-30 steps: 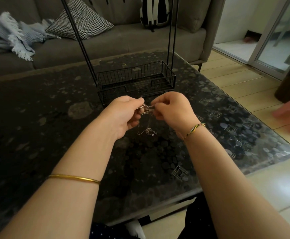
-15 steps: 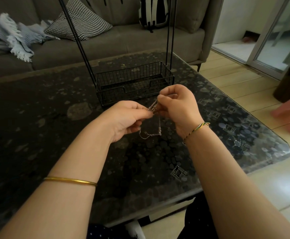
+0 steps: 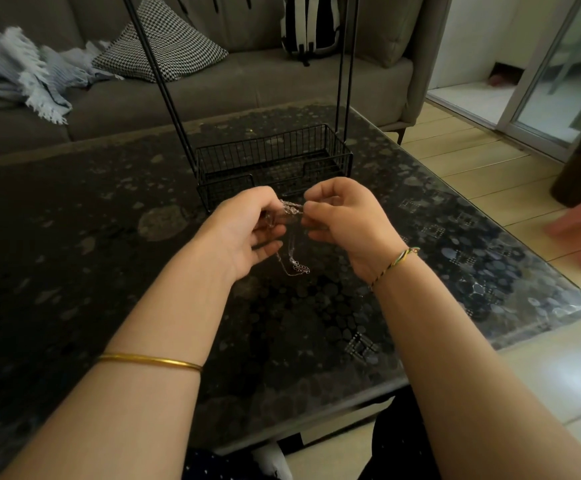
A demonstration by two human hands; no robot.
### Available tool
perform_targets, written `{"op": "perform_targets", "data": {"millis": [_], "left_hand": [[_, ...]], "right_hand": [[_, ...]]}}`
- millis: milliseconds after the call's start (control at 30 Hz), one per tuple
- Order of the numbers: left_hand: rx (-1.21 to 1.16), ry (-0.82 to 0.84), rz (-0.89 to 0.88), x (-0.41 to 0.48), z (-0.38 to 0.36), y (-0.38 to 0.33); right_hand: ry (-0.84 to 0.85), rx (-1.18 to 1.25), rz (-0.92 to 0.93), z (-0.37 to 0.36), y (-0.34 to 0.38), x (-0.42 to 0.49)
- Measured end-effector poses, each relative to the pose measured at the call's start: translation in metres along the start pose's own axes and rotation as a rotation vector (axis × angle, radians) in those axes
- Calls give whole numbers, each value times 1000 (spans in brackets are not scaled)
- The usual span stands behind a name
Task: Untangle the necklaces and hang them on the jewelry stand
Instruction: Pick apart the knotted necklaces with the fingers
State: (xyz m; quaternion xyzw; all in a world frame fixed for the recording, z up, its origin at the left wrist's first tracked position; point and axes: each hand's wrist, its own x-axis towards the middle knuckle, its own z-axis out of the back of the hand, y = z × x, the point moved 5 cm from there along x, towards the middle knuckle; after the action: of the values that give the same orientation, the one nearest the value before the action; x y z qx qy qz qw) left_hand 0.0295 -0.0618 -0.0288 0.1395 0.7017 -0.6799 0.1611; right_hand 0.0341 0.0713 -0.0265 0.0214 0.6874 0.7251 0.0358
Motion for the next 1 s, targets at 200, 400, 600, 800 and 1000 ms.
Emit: {"op": "perform_targets", "data": {"millis": [200,400,600,800,1000], "left_hand": [[120,-14,-63,-1,-3,-3],[187,58,-49,-3,-9,0],[264,101,-54,-3,-12,2],[371,105,-94,-1,-11,3],[484,84,-138,2,-10,4]], "right_hand": [[-42,84,36,3,3,0],[-83,162,34,6,2,1],[-107,171,46,8,2,3],[-120,136,47,8,0,4],[-134,155,45,8,1,2]]}}
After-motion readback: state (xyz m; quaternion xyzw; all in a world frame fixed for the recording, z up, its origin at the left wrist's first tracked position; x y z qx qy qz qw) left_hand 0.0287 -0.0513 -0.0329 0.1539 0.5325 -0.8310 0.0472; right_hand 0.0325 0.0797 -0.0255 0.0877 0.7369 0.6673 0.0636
